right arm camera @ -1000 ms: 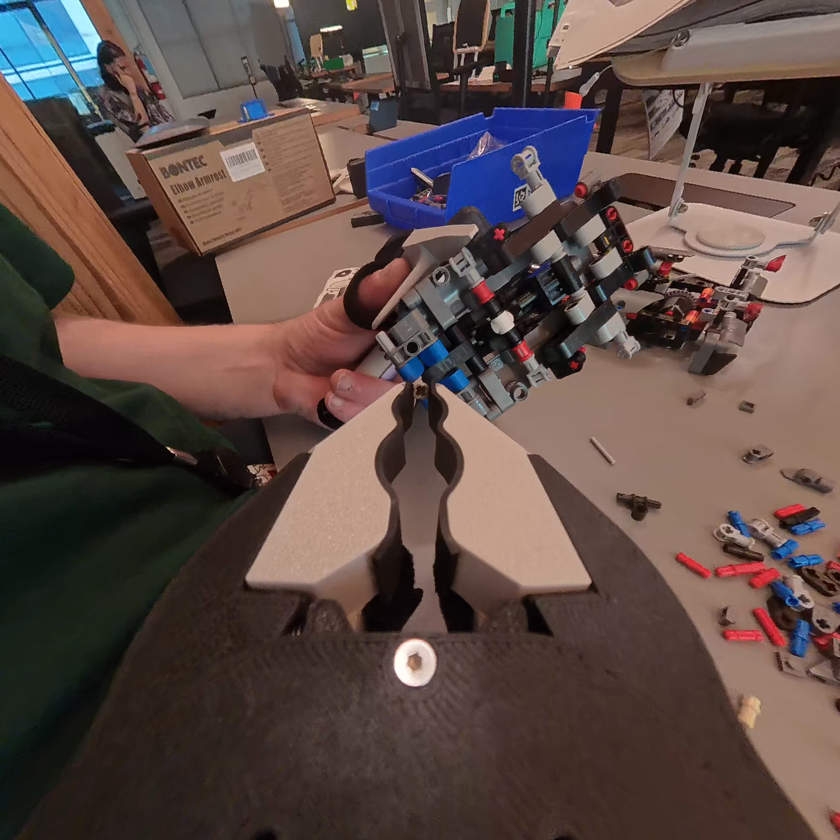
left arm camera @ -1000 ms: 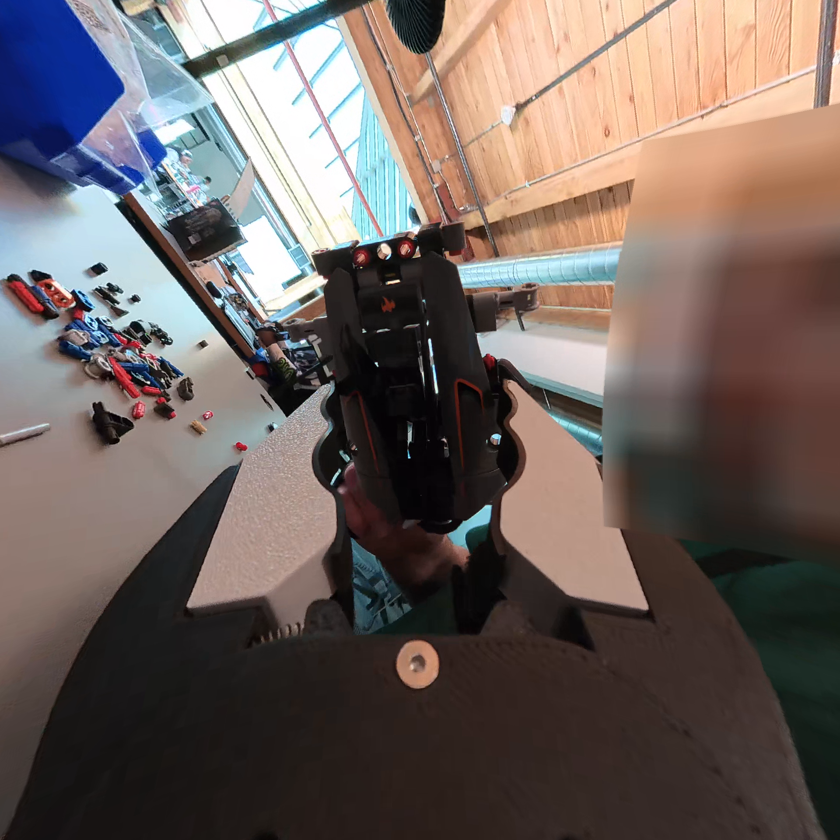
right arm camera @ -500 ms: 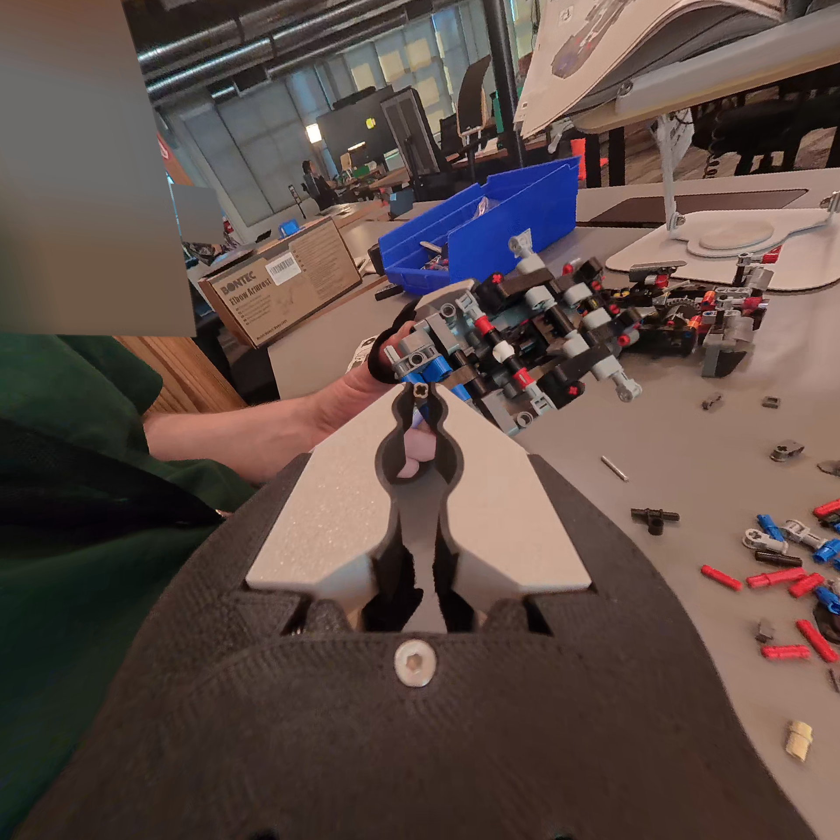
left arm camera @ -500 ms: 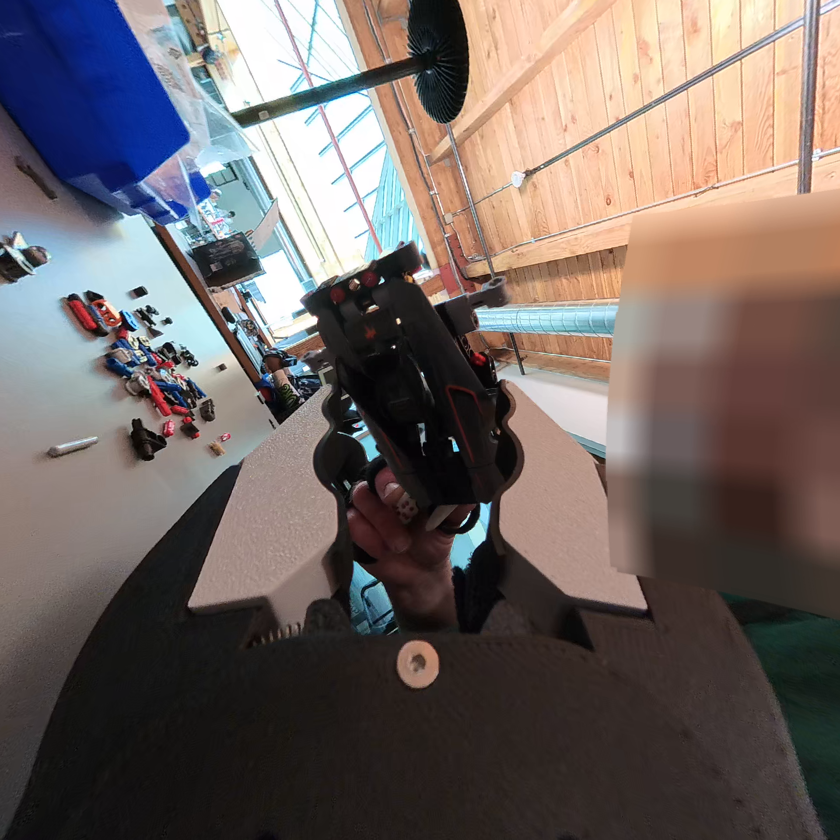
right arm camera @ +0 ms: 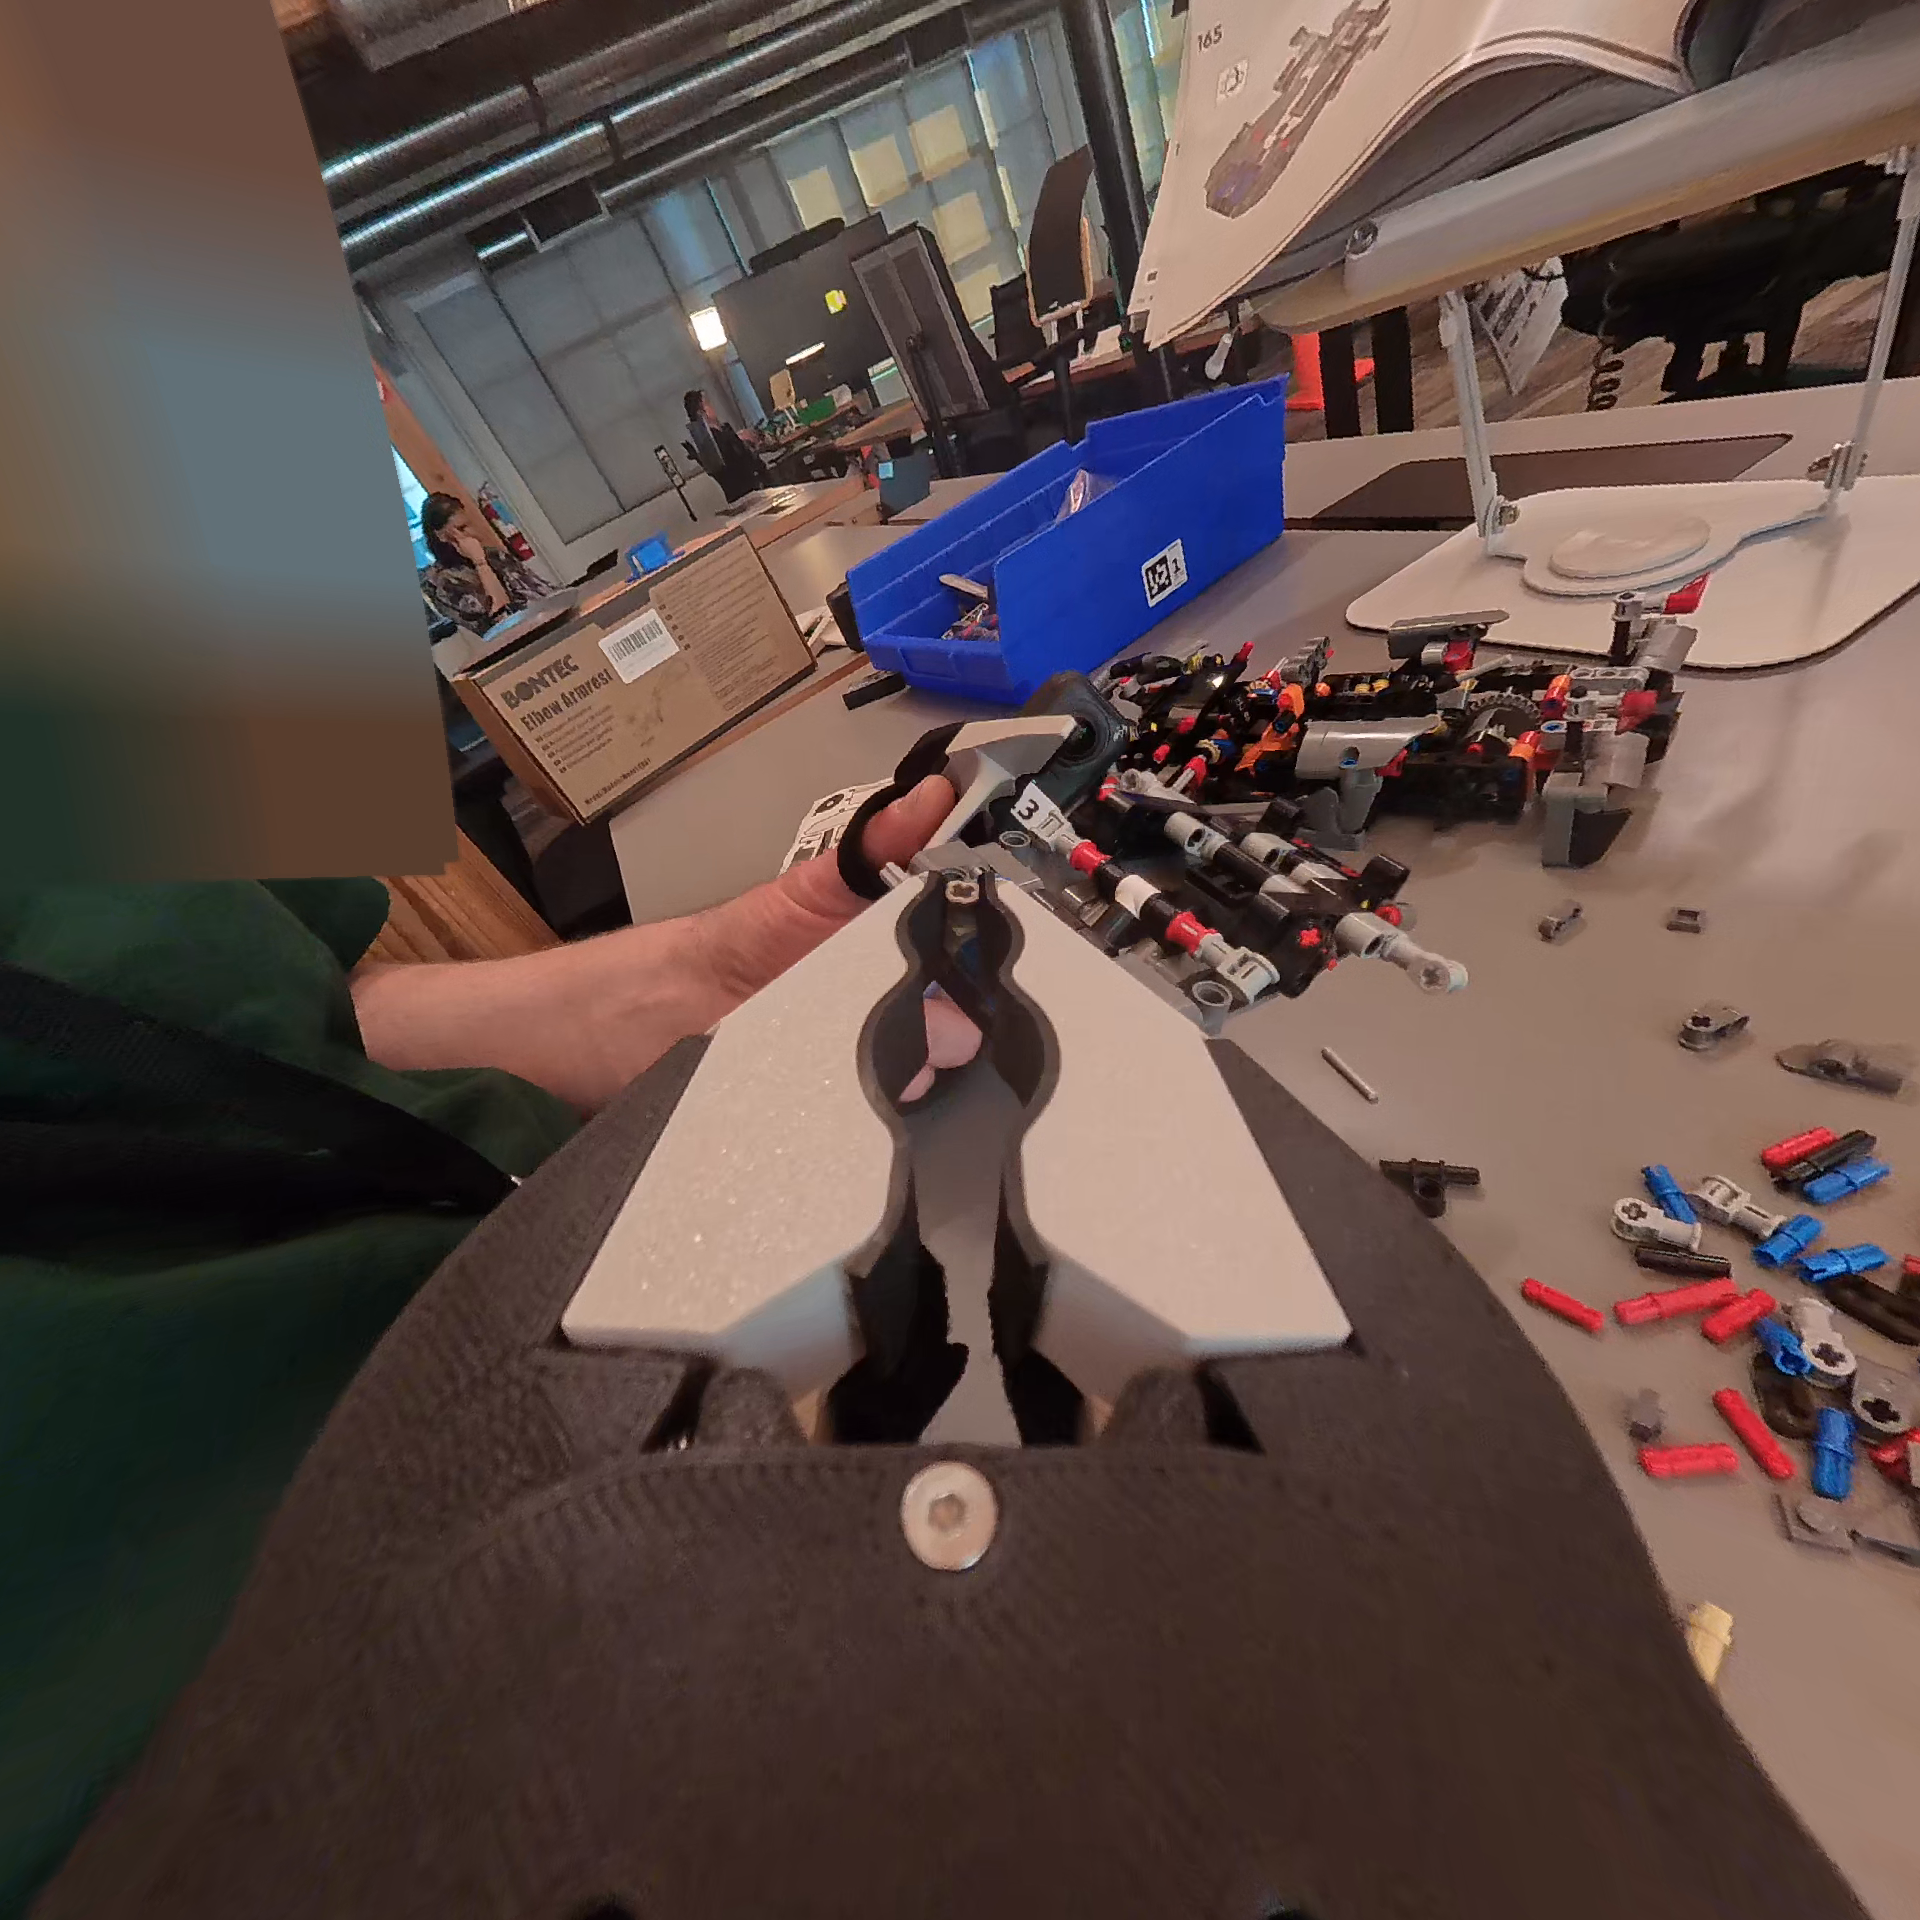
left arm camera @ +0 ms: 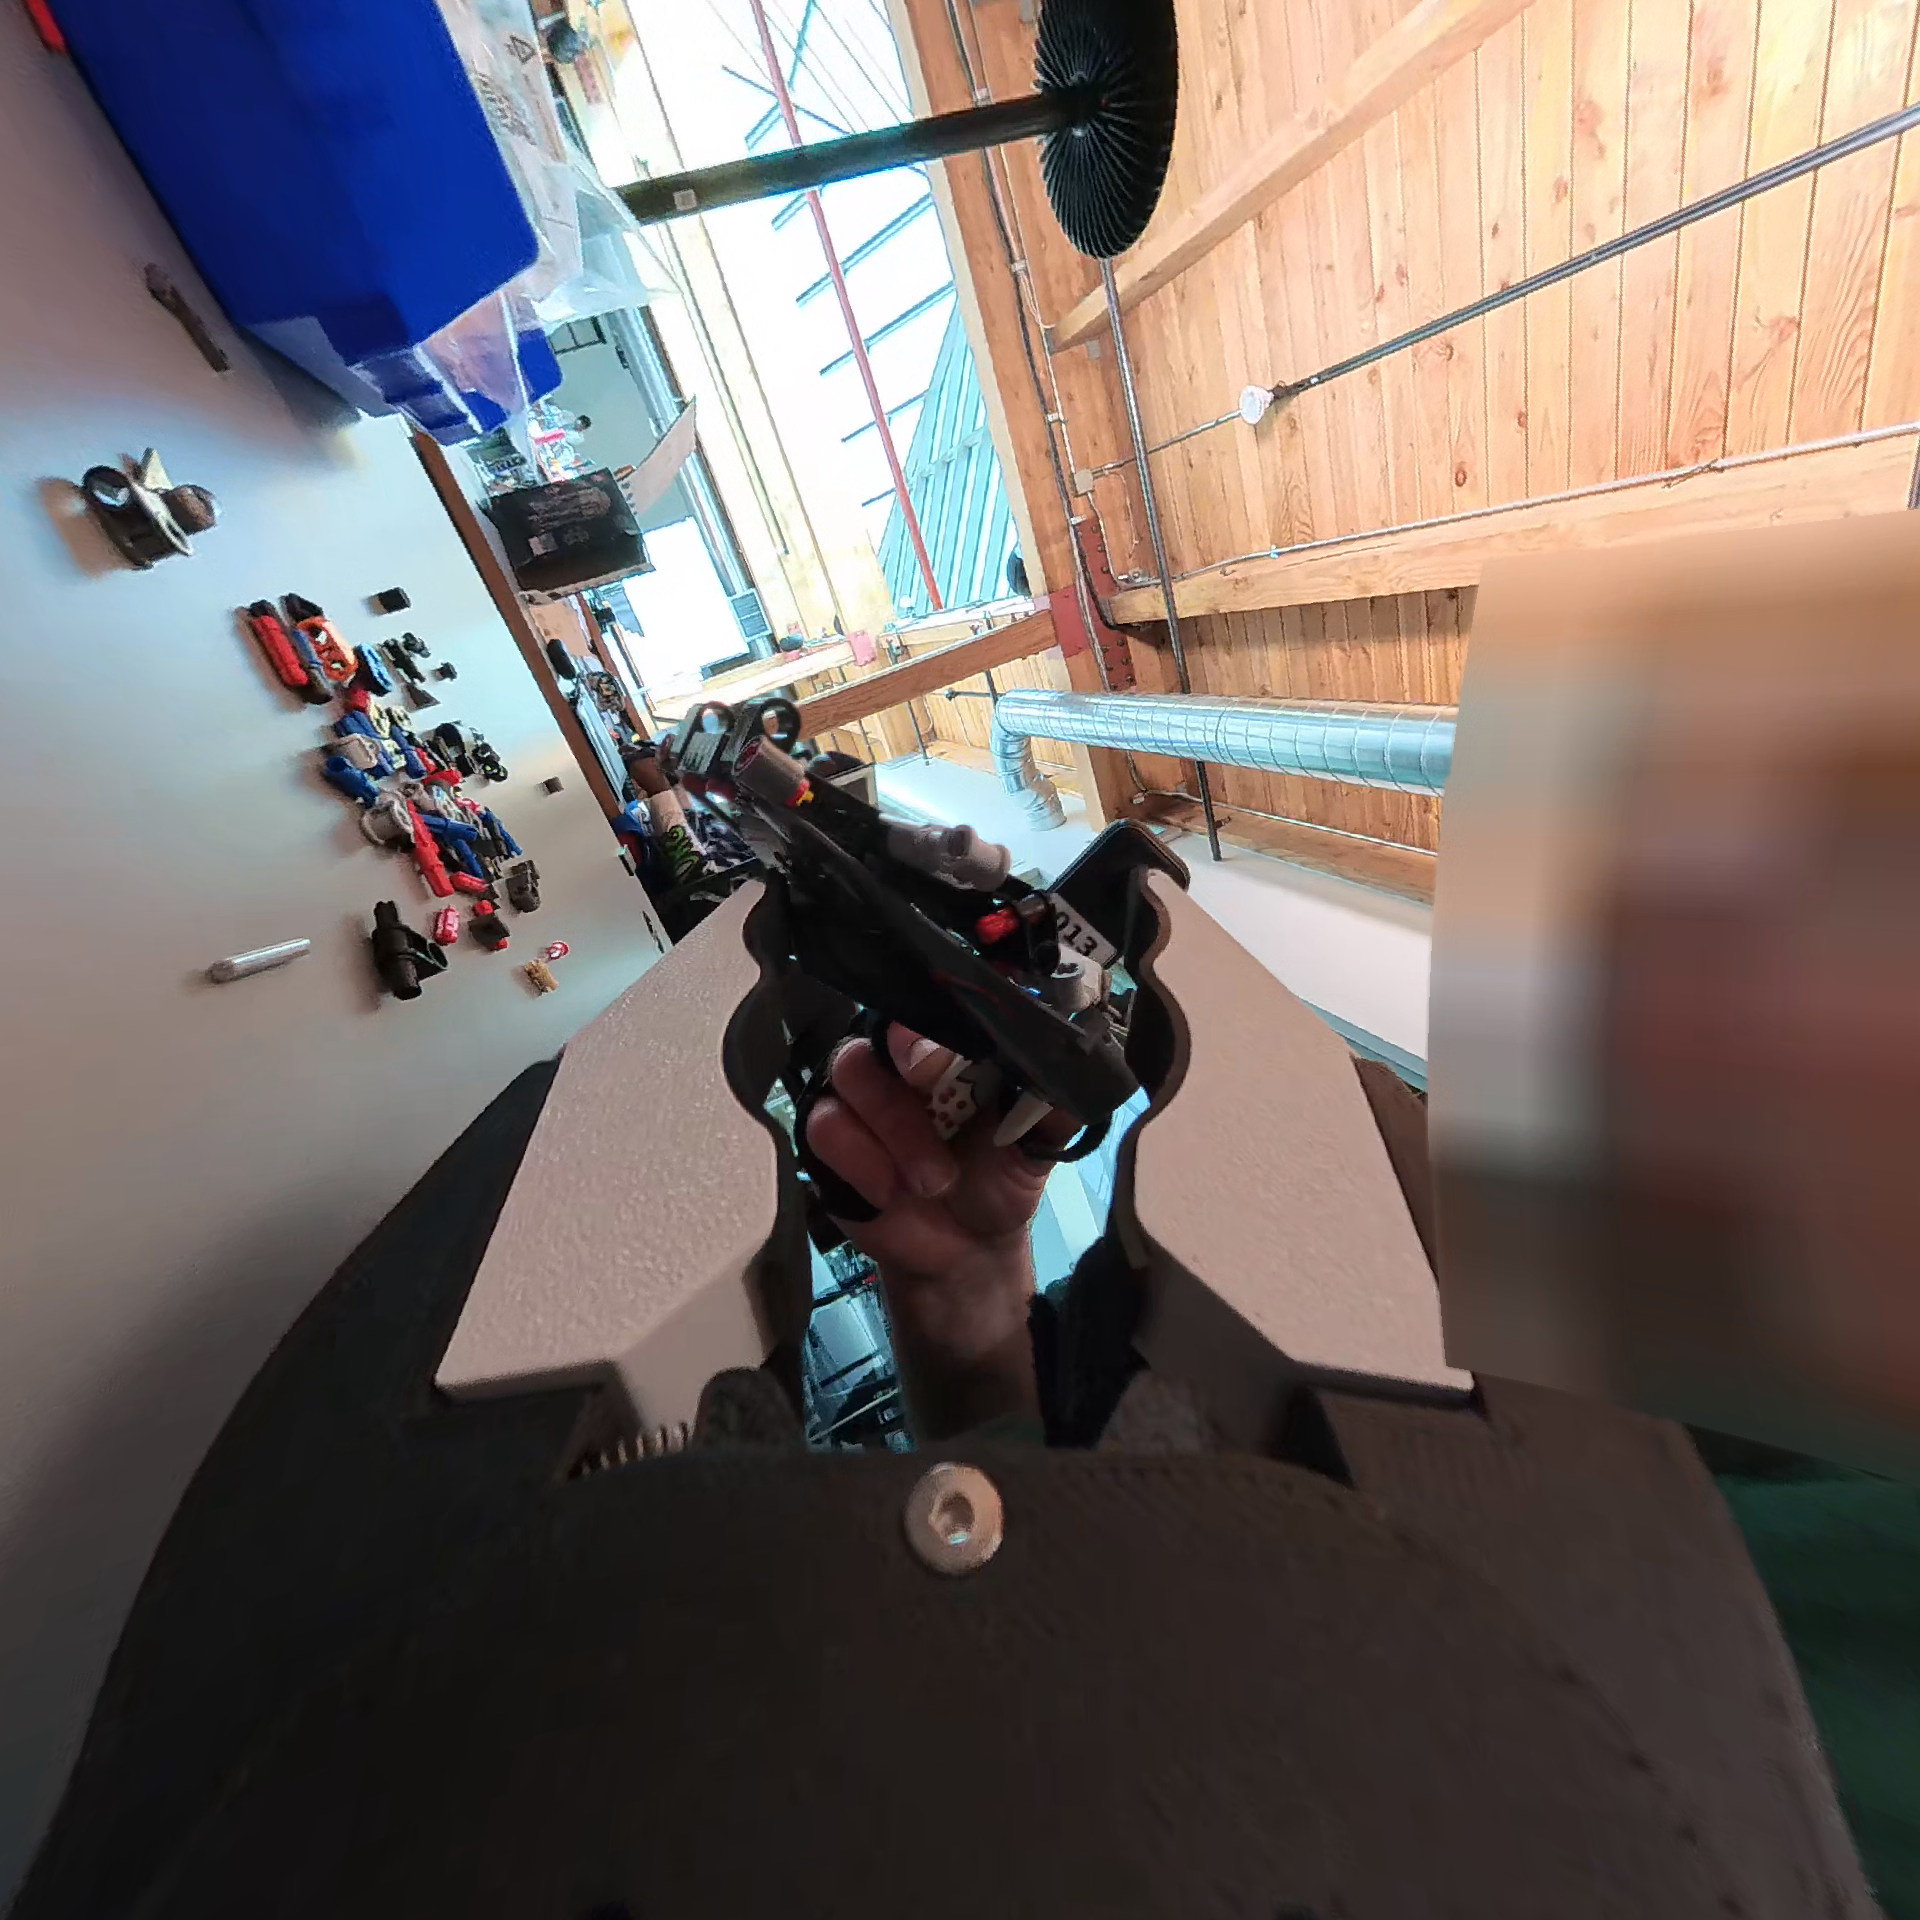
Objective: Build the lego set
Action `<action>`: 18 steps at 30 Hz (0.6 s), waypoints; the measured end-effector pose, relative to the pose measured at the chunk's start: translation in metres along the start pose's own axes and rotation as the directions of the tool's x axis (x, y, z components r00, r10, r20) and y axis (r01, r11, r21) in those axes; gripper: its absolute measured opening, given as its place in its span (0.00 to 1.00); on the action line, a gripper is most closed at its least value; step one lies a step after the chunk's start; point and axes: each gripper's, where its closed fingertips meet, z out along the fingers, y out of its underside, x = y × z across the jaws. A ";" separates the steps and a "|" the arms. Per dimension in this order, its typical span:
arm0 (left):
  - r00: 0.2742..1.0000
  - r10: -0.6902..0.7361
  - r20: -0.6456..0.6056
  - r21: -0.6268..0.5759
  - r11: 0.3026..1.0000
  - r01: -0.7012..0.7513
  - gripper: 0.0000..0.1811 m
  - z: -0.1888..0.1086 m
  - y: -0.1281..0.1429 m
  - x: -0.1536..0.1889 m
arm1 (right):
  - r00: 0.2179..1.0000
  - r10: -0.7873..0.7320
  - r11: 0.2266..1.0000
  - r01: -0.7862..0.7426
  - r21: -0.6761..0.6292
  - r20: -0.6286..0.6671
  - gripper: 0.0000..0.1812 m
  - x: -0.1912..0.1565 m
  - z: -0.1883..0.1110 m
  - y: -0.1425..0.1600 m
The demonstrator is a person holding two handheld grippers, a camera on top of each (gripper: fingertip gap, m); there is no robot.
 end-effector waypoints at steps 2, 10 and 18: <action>1.000 0.001 0.024 -0.014 1.000 0.000 0.35 -0.002 0.002 -0.002 | 1.000 0.011 1.000 -0.011 -0.003 0.003 0.02 0.002 -0.001 0.002; 0.986 0.029 0.164 -0.053 0.998 -0.021 0.33 -0.021 0.003 -0.012 | 0.998 0.044 0.998 -0.042 -0.036 0.041 0.02 0.004 0.005 0.017; 0.945 0.088 0.314 -0.053 0.996 -0.075 0.34 -0.055 -0.006 -0.019 | 0.989 0.072 0.985 -0.051 -0.165 0.126 0.02 0.006 0.031 0.059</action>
